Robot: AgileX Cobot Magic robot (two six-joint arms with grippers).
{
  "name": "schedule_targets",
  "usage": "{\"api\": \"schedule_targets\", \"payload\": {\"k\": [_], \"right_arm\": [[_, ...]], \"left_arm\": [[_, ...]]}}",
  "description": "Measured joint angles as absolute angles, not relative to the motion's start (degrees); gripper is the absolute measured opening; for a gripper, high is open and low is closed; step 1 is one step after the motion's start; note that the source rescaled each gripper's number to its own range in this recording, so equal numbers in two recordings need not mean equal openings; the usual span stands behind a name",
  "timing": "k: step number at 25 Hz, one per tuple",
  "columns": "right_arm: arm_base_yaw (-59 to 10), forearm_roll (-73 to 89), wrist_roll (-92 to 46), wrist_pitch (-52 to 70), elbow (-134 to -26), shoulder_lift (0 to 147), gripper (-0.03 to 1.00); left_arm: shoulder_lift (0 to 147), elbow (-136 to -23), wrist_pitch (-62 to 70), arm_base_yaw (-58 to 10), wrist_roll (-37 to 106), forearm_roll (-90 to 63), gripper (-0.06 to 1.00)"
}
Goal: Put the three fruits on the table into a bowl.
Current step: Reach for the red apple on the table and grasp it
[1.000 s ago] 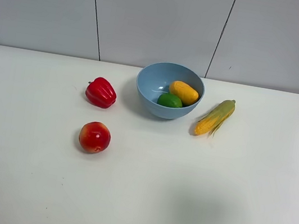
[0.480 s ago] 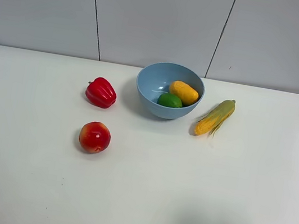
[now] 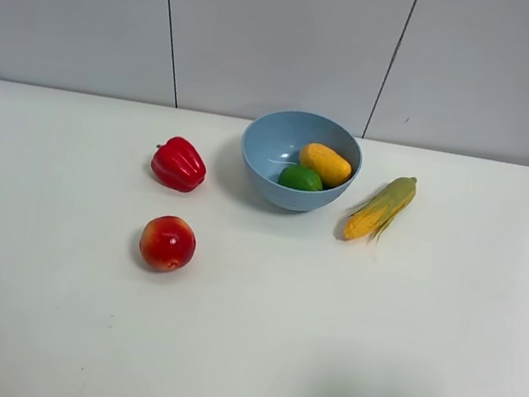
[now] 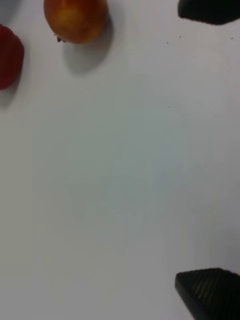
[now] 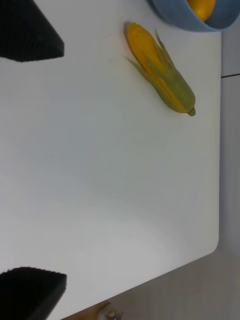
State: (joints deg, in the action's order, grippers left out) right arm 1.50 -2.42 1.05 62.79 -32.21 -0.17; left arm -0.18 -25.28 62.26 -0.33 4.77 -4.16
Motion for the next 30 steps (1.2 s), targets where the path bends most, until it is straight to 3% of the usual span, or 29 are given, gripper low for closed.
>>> {"api": "schedule_targets", "payload": {"k": [30], "right_arm": [[1.5,-2.42,0.62,62.79,-32.21,-0.17,0.61]], "left_arm": [[-0.18,-25.28,62.26,-0.33,4.77,-4.16,1.0]]}}
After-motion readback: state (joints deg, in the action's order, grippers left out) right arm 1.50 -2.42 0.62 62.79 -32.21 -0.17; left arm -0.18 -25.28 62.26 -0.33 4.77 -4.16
